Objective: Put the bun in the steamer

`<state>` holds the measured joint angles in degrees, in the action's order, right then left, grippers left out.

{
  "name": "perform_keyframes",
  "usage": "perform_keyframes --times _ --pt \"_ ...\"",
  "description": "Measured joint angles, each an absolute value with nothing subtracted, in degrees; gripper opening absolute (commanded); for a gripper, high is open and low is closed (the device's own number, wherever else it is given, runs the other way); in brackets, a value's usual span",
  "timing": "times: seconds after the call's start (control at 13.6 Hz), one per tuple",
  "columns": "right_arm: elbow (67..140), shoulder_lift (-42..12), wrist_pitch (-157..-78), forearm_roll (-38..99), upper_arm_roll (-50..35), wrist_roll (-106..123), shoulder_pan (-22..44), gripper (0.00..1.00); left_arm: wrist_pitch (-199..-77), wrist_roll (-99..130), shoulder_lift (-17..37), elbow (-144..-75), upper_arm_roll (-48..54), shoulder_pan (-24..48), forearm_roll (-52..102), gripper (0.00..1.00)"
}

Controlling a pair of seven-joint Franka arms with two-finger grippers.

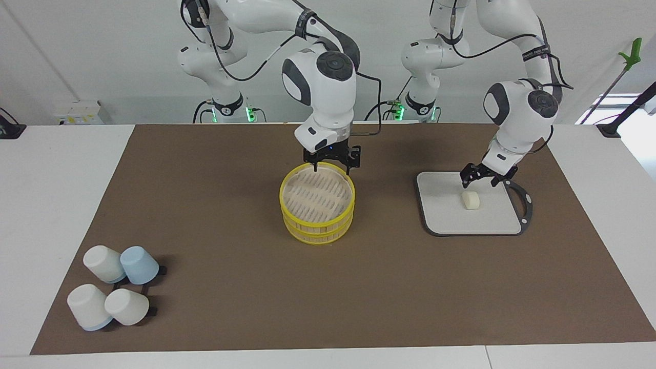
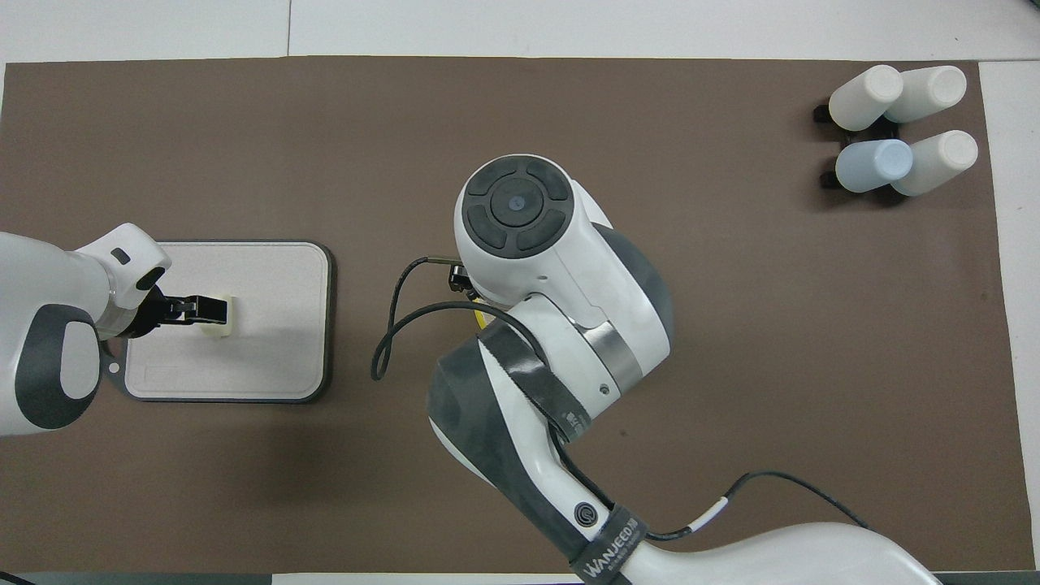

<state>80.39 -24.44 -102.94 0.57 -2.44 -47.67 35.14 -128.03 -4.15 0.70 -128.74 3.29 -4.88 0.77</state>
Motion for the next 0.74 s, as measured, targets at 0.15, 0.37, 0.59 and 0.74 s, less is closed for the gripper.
perform_keyframes --times 0.15,0.37,0.59,0.74 --pt "79.3 -26.7 -105.1 0.6 -2.5 -47.9 36.7 0.91 -131.5 -4.1 1.9 -130.1 3.4 -4.9 0.8 0.94" --pt "79.3 -27.4 -105.6 0.5 -2.4 -48.2 38.5 0.86 -133.2 -4.2 2.6 -130.7 3.5 -4.9 0.8 0.93" --pt "81.2 -27.9 -108.6 0.5 -2.2 -48.2 38.5 0.84 -133.9 -4.2 2.7 -130.7 3.5 -4.9 0.8 0.93" --pt "82.1 -28.1 -109.3 0.5 -2.1 -48.2 38.5 0.81 -134.2 -4.2 3.1 -130.8 3.6 -4.9 0.8 0.93"
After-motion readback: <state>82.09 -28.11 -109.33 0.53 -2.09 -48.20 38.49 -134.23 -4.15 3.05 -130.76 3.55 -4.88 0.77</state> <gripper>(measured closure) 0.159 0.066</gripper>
